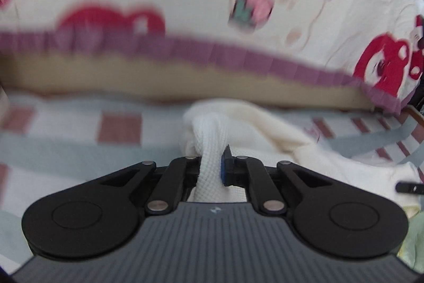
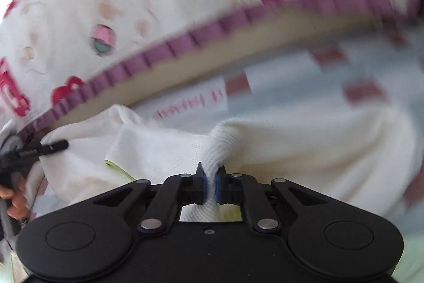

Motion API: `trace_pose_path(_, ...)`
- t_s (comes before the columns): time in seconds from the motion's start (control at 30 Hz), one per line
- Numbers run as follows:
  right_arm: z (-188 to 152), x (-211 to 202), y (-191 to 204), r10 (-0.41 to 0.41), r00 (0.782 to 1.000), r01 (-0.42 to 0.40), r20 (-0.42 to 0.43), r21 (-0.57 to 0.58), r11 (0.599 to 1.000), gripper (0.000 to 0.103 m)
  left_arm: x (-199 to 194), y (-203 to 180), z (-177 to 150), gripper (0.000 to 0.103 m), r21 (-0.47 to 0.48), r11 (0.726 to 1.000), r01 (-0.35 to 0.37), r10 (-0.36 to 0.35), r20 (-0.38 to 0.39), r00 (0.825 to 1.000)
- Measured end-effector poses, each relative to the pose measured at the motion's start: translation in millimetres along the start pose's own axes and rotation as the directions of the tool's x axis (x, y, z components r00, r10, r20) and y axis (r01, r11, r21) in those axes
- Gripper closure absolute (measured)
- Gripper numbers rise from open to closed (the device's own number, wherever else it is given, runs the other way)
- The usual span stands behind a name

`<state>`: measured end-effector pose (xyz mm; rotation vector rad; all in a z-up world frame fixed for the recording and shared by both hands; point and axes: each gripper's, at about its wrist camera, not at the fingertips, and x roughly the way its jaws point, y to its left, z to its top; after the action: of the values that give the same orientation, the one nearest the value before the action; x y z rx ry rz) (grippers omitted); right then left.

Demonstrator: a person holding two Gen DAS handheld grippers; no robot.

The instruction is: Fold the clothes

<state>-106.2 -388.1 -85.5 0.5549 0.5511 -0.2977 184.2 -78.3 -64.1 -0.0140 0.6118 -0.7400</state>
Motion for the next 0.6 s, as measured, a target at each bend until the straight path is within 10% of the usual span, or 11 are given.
trace_pose_path(0.13,34.1,-50.2,22.6,0.060,0.988,-0.056,0.140,-0.038,0.998,0.095,-77.6,-9.6,21.2,0.097,0.009,0.999,-0.033,0.032,0.157,0.987)
trace_pose_path(0.3,104.2,-73.3,66.9,0.158,0.964,-0.116,0.213,-0.199,0.973,0.095,-170.4,-23.1,50.5,0.097,0.056,0.994,-0.093,0.063,0.399,0.915)
trace_pose_path(0.47,174.0,-24.0,118.1,0.182,0.959,-0.106,0.216,-0.323,0.941,0.095,-145.8,0.4,79.7,0.095,0.005,0.967,-0.256,0.225,0.460,0.859)
trace_pose_path(0.6,176.9,38.7,132.2,0.084,0.981,-0.042,0.174,-0.231,0.972,0.078,-71.7,41.2,66.9,0.057,-0.046,0.939,-0.341,0.344,0.143,0.928)
